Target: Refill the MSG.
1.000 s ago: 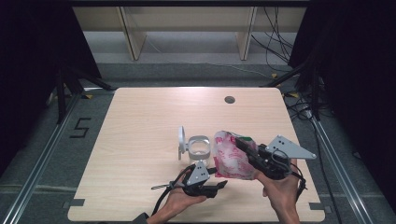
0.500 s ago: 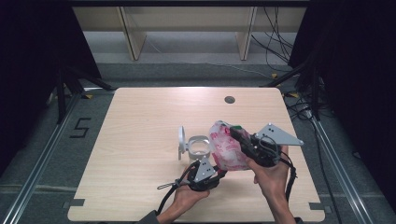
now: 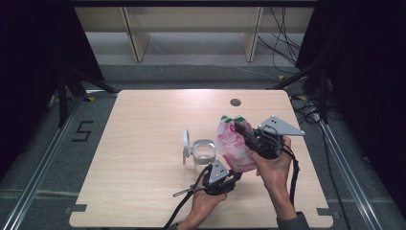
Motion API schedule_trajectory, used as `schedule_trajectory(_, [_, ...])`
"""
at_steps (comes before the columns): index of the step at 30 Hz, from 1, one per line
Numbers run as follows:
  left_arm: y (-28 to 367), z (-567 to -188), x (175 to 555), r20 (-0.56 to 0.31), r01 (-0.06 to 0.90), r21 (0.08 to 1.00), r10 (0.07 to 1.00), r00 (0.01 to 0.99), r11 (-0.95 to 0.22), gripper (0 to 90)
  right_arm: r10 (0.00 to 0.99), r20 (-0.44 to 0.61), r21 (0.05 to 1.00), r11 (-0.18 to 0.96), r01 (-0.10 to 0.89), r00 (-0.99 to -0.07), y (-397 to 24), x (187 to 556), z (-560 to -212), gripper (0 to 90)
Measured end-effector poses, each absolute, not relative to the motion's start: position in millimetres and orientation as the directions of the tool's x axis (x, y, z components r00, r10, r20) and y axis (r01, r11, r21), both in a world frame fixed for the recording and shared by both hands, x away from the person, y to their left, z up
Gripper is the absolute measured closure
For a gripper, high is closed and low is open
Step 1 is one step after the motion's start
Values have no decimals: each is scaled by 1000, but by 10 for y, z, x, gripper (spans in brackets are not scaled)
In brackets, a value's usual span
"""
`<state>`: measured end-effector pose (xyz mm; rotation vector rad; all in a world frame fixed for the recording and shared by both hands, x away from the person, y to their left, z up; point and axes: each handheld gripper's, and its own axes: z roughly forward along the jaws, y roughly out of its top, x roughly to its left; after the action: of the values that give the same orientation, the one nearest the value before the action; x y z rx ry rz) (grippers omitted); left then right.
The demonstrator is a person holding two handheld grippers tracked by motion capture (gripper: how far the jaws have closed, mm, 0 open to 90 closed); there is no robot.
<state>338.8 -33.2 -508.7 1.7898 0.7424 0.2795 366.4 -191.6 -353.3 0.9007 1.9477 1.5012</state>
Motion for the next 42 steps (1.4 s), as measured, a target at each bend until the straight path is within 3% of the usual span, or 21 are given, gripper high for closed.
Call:
schedule_trajectory(4, [-392, -5081, 3362, -211, 367, 920, 617, 758, -137, 753, 765, 67, 960, 125, 250, -641, -1885, 3658, -3536, 900])
schedule_trajectory(9, [-462, -5108, 3309, -218, 359, 927, 622, 752, -109, 755, 770, 77, 957, 121, 263, -633, -1843, 3696, -3565, 900])
schedule_trajectory(18, [-480, -5122, 3340, -269, 379, 923, 606, 749, -58, 757, 767, 55, 956, 144, 254, -639, -1725, 3766, -3599, 900])
schedule_trajectory(42, [-484, -5081, 3454, -305, 384, 923, 570, 763, -19, 762, 747, 17, 957, 180, 227, -664, -1504, 3932, -3651, 900])
